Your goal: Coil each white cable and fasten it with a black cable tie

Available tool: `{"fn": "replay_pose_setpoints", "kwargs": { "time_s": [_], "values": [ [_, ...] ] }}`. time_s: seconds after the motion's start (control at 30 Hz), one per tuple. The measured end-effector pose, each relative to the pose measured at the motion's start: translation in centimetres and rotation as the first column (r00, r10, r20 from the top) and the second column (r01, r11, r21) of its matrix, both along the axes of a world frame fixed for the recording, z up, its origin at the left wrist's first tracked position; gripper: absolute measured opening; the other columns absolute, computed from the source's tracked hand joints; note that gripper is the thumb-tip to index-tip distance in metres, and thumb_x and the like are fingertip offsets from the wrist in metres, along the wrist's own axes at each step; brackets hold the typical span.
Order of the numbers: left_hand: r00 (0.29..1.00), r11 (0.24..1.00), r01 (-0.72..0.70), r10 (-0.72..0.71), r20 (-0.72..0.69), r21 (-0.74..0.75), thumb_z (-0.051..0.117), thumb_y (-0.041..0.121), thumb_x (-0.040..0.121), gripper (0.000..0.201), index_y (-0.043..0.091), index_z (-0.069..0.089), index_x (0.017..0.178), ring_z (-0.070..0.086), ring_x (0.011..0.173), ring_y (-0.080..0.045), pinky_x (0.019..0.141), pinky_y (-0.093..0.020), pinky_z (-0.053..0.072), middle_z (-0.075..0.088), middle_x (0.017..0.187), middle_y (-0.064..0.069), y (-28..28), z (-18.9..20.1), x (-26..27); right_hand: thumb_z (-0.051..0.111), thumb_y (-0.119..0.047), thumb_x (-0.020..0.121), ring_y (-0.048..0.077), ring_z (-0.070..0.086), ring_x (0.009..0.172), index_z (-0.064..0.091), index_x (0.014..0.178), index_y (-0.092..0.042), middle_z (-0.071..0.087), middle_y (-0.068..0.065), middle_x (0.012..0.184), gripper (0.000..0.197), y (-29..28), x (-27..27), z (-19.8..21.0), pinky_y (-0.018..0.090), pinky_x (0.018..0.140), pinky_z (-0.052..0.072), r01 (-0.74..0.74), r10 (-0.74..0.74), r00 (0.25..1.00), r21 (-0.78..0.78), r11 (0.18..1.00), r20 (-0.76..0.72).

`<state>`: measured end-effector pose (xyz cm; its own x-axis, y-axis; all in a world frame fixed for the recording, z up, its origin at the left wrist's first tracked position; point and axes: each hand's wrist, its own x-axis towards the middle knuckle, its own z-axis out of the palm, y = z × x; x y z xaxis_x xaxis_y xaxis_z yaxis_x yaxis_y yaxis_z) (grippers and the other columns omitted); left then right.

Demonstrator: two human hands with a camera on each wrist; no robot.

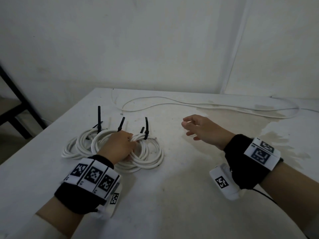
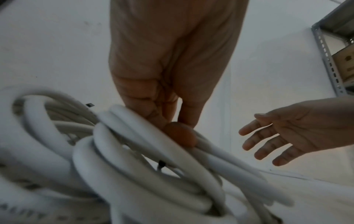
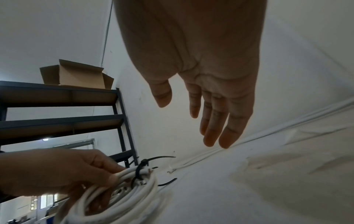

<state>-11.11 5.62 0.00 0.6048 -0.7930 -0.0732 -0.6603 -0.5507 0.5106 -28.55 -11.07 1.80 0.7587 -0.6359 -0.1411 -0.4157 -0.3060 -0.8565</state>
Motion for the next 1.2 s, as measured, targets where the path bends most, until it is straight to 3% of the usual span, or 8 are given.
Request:
{"fn": "replay_pose_setpoints", "kwargs": {
  "time_s": [0.17, 0.3, 0.4, 0.47, 0.63, 0.83, 1.0, 1.2],
  "values": [
    [0.992, 0.991, -0.082, 0.071, 0.104, 0.107, 0.064, 0.029, 0.084, 0.04, 0.006, 0.045, 0.057, 0.044, 0.052, -0.018, 0.051, -0.027, 0.032, 0.043, 0.053, -0.003, -0.4, 1.1, -0.1, 0.05, -0.036, 0.092, 0.019, 0.06, 0.096, 0.048, 0.124, -0.014, 0.059, 0.002, 0.108, 0.038, -2.6, -1.1, 0.3, 0.032, 0.084, 0.047, 0.082, -0.082, 0.996, -0.019, 0.996, -0.03],
    [0.953, 0.993, -0.105, 0.088, 0.288, 0.044, 0.059, 0.041, 0.087, 0.042, 0.0, 0.065, 0.095, 0.061, 0.091, -0.027, 0.077, -0.031, 0.043, 0.066, 0.095, -0.012, -1.4, 4.4, -0.2, 0.054, -0.036, 0.09, 0.025, 0.06, 0.099, 0.05, 0.12, -0.012, 0.06, 0.011, 0.114, 0.038, -5.0, -1.7, 0.2, 0.033, 0.082, 0.045, 0.129, -0.134, 0.989, -0.067, 0.989, -0.062],
    [0.951, 0.996, -0.086, 0.089, 0.296, -0.021, 0.057, 0.04, 0.089, 0.044, 0.006, 0.063, 0.115, 0.058, 0.108, -0.028, 0.093, -0.036, 0.044, 0.063, 0.118, -0.011, -3.1, 6.7, -0.7, 0.055, -0.035, 0.09, 0.018, 0.055, 0.086, 0.05, 0.12, -0.01, 0.057, 0.01, 0.111, 0.039, -6.6, -1.6, 0.4, 0.026, 0.073, 0.041, 0.146, -0.156, 0.984, -0.106, 0.984, -0.09],
    [0.95, 0.997, -0.077, 0.073, 0.305, 0.001, 0.056, 0.04, 0.089, 0.041, 0.009, 0.064, 0.114, 0.058, 0.108, -0.027, 0.094, -0.037, 0.045, 0.063, 0.116, -0.01, -4.5, 7.7, -0.5, 0.055, -0.035, 0.09, 0.018, 0.053, 0.088, 0.05, 0.121, -0.01, 0.056, 0.008, 0.112, 0.041, -7.5, -1.4, 0.5, 0.024, 0.072, 0.04, 0.144, -0.164, 0.978, -0.155, 0.977, -0.128],
    [0.96, 0.997, -0.076, 0.069, 0.272, 0.017, 0.054, 0.03, 0.091, 0.029, 0.006, 0.068, 0.098, 0.063, 0.094, -0.03, 0.086, -0.036, 0.049, 0.069, 0.1, -0.014, -8.0, 8.7, 1.8, 0.054, -0.033, 0.091, 0.024, 0.048, 0.116, 0.047, 0.127, -0.008, 0.05, 0.01, 0.13, 0.044, -9.4, 0.0, 0.7, 0.029, 0.093, 0.036, 0.091, -0.152, 0.961, -0.256, 0.962, -0.231],
    [0.962, 0.983, -0.06, 0.011, 0.274, 0.171, 0.049, 0.03, 0.094, 0.034, 0.007, 0.065, 0.112, 0.056, 0.111, -0.027, 0.093, -0.033, 0.044, 0.061, 0.123, -0.009, -12.4, 7.9, 5.6, 0.049, -0.032, 0.094, 0.024, 0.042, 0.125, 0.042, 0.131, -0.009, 0.042, 0.009, 0.138, 0.045, -11.7, 3.7, 0.5, 0.029, 0.099, 0.033, -0.048, -0.073, 0.942, -0.349, 0.936, -0.326],
    [0.97, 0.964, -0.013, -0.053, 0.237, 0.266, 0.049, 0.026, 0.094, 0.031, 0.008, 0.064, 0.114, 0.055, 0.113, -0.026, 0.097, -0.033, 0.044, 0.059, 0.125, -0.009, -16.5, 5.9, 8.2, 0.046, -0.03, 0.095, 0.025, 0.039, 0.127, 0.041, 0.133, -0.01, 0.038, 0.01, 0.14, 0.043, -14.1, 6.9, -0.4, 0.03, 0.102, 0.031, -0.128, -0.054, 0.905, -0.391, 0.911, -0.423],
    [0.957, 0.863, -0.069, -0.084, 0.276, 0.501, 0.045, 0.011, 0.095, 0.036, 0.009, 0.053, 0.129, 0.05, 0.124, -0.024, 0.097, -0.027, 0.041, 0.051, 0.136, -0.009, -19.2, 2.0, 10.9, 0.048, -0.018, 0.091, 0.026, 0.046, 0.121, 0.044, 0.129, -0.01, 0.044, 0.01, 0.135, 0.039, -16.7, 8.5, -2.4, 0.034, 0.102, 0.04, -0.23, -0.085, 0.795, -0.428, 0.874, -0.6]
  ]
}}
